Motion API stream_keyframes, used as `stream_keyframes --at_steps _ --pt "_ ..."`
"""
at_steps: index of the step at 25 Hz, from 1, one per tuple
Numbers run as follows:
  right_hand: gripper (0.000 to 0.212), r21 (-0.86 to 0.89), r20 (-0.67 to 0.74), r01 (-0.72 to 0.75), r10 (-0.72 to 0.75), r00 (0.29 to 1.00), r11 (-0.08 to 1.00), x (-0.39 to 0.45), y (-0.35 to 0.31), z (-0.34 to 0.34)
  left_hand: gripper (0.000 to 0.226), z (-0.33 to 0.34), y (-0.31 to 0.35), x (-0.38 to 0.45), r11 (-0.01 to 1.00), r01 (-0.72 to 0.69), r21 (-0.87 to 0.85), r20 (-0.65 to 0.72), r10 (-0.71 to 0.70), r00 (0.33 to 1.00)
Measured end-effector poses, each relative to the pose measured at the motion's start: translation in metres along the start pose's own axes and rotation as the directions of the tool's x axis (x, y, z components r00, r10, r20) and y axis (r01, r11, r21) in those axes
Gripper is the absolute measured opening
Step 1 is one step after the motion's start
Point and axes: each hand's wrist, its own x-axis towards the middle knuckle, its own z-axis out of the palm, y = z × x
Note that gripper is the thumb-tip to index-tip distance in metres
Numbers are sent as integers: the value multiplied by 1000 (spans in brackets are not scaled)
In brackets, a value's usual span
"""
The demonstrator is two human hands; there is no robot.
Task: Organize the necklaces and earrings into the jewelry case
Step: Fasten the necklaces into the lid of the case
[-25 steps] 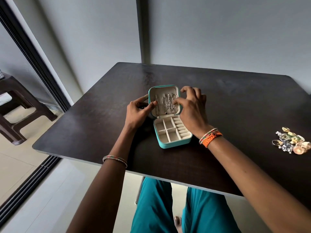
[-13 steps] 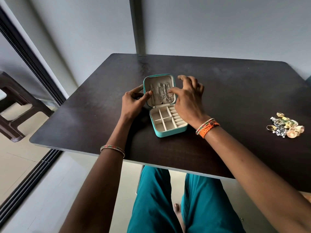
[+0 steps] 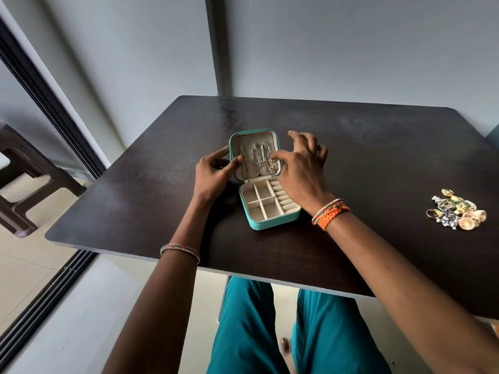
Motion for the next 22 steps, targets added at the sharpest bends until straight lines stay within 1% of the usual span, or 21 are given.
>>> stream_keyframes --at_steps 3,7,10,12,14,16,17,18,19,20,21,22 --pt "42 -21 10 -5 5 1000 1000 -7 4 2 43 1 0 0 1000 -10 -4 -2 10 1000" --pt "38 -70 -3 13 -13 1000 997 -9 3 2 43 1 -1 1 1000 -5 -13 0 5 1000" --pt "40 -57 -16 28 -29 999 998 -3 1 4 43 1 -2 1 1000 -8 -5 1 8 1000" --pt "42 -46 -8 58 -58 998 997 -3 2 7 42 1 -2 1 1000 -11 -18 4 11 1000" --pt "43 -17 -31 70 -71 997 997 -5 4 8 38 1 -3 2 999 -11 -36 14 11 1000" --pt "43 110 -95 43 -32 995 993 -4 5 7 34 1 -4 2 998 -6 -55 47 8 999" --pt "42 238 -108 11 16 994 971 0 6 7 35 1 -5 2 998 -7 -60 72 11 997" --pt "39 402 -75 -47 84 994 914 7 7 6 41 0 -7 4 998 -10 -54 98 15 995" --pt "38 554 19 -139 154 988 821 16 8 5 50 -1 -8 5 999 -9 -46 119 14 993" --pt "37 654 146 -235 185 972 719 25 9 3 56 -2 -10 6 999 -4 -37 132 8 991" --pt "36 710 249 -302 174 953 636 32 11 3 59 -3 -11 6 999 4 -36 142 2 990" --pt "33 745 307 -331 143 941 580 37 13 3 59 -4 -11 7 999 6 -36 149 0 989"
